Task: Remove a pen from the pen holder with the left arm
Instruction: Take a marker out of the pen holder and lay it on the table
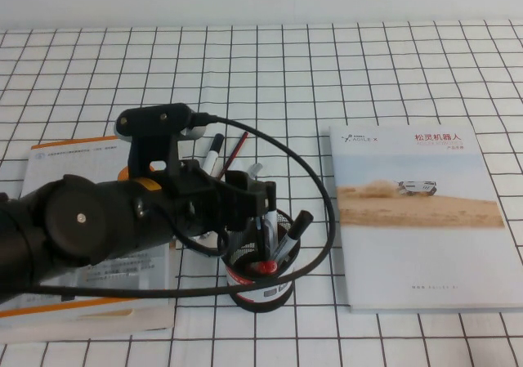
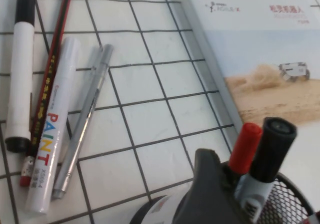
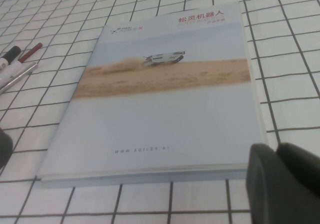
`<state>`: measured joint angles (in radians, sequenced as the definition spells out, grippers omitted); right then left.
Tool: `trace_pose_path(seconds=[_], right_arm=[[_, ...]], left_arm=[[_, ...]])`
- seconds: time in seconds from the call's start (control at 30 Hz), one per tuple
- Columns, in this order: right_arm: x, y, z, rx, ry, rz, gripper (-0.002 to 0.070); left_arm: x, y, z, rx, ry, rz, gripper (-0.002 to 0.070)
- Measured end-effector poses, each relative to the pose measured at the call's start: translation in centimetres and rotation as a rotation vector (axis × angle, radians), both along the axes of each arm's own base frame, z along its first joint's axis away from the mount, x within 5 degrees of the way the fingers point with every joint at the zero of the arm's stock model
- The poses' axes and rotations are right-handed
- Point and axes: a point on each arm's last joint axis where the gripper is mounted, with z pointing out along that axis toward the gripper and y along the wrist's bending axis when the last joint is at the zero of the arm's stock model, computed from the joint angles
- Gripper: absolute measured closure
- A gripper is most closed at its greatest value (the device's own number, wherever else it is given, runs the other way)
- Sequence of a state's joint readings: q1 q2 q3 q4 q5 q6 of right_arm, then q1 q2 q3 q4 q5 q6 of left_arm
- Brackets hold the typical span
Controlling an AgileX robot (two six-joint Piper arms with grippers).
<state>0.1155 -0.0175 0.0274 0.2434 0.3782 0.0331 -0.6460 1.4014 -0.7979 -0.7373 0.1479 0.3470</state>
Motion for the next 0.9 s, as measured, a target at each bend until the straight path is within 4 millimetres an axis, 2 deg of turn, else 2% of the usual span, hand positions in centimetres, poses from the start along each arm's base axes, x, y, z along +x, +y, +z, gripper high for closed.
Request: trace_pose_path(seconds=[0.27, 0.9], right_arm=[[0.0, 0.0, 0.0, 0.0, 0.0, 0.0, 0.0688], [0.0, 0.0, 0.0, 0.0, 0.0, 0.0, 0.0688]], left_arm=[[0.7, -0.5, -1.5, 0.038, 0.024, -0.004, 0.0288], [2.4, -1.3, -1.5, 0.076, -0.054, -0.012, 0.0312]])
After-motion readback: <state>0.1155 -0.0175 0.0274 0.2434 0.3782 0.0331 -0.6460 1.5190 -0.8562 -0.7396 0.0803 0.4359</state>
